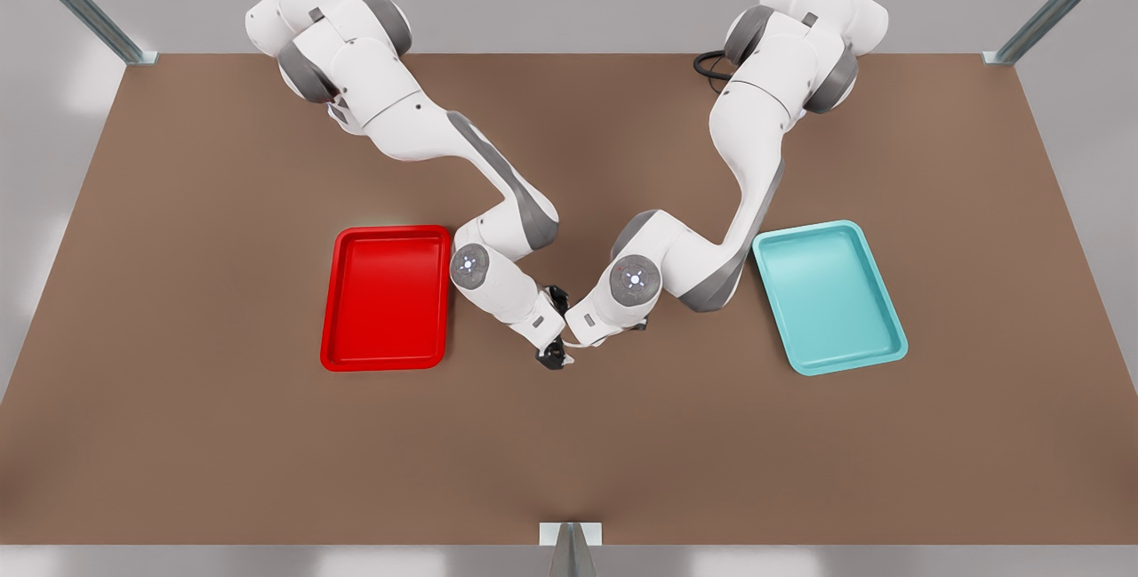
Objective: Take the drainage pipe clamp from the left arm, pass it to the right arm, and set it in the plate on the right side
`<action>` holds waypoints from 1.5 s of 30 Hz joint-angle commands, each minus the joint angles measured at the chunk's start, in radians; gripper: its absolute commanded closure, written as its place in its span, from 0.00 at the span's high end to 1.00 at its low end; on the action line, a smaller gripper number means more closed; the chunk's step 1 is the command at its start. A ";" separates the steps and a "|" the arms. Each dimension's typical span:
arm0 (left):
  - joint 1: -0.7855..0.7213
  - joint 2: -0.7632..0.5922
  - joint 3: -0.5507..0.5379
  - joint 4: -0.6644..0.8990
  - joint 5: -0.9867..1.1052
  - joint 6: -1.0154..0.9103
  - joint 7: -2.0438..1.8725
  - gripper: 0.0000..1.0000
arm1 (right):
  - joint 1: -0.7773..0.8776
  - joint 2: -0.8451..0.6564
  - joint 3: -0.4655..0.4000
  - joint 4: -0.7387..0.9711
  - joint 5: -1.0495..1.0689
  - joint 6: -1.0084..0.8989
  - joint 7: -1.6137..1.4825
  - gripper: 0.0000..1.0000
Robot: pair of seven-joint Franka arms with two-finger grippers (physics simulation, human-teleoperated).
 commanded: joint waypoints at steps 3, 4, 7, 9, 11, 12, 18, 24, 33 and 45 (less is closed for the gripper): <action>-0.010 0.003 0.000 0.003 -0.004 0.006 -0.080 0.21 | 0.007 0.007 0.001 -0.002 -0.063 0.031 -0.030 1.00; -0.010 0.005 0.000 0.003 -0.004 0.009 -0.080 0.21 | 0.005 0.012 0.001 -0.003 -0.063 0.042 -0.029 1.00; -0.014 0.006 0.000 0.003 -0.002 0.009 -0.086 0.21 | 0.002 0.013 -0.001 -0.003 -0.063 0.050 -0.029 1.00; -0.014 0.009 0.000 0.003 -0.002 0.011 -0.097 0.21 | 0.002 0.013 -0.001 -0.003 -0.063 0.051 -0.029 1.00; -0.016 0.009 0.000 0.003 -0.004 0.014 -0.098 0.21 | -0.007 0.012 -0.001 -0.002 -0.063 0.051 -0.032 1.00; -0.016 0.008 0.000 0.003 -0.002 0.014 -0.098 0.21 | -0.015 0.012 -0.001 -0.003 -0.063 0.051 -0.032 1.00; -0.016 0.009 0.000 0.003 -0.004 0.017 -0.098 0.21 | -0.021 0.012 0.003 -0.014 0.005 0.053 -0.036 1.00; -0.016 0.011 0.000 0.003 -0.002 0.021 -0.098 0.21 | -0.020 0.015 0.024 -0.017 0.081 0.094 -0.033 1.00; -0.016 0.011 0.000 0.003 -0.002 0.021 -0.098 0.21 | -0.020 0.040 0.038 -0.012 0.089 0.131 -0.030 0.97; -0.016 0.009 0.002 0.001 0.002 0.017 -0.095 1.00 | -0.023 0.032 0.038 -0.011 0.084 0.114 0.013 0.21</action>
